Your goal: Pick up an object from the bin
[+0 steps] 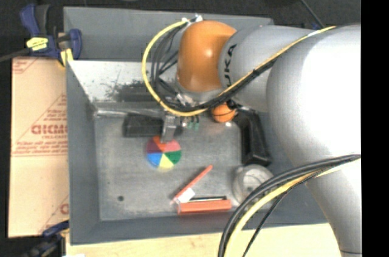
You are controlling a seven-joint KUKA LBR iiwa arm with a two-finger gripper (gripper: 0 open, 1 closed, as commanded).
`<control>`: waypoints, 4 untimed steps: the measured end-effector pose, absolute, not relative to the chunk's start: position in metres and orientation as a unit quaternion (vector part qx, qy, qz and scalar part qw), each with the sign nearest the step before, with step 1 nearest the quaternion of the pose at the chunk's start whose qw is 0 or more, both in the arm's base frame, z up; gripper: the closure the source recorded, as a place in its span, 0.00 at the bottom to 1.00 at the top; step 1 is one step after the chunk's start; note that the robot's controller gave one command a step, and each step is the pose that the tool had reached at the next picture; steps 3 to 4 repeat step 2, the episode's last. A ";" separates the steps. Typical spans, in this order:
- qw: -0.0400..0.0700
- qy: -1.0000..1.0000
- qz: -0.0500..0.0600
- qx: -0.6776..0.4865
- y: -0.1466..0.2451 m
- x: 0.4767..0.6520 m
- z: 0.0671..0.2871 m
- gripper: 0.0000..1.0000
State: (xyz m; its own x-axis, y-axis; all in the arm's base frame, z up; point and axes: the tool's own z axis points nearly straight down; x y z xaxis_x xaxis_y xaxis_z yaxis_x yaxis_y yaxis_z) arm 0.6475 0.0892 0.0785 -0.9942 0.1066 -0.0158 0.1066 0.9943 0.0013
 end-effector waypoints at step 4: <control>0.000 0.998 -0.001 0.060 0.085 0.641 0.223 1.00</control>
Offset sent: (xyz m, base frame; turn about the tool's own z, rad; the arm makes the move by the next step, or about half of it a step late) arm -0.0064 -0.0032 0.1457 0.0175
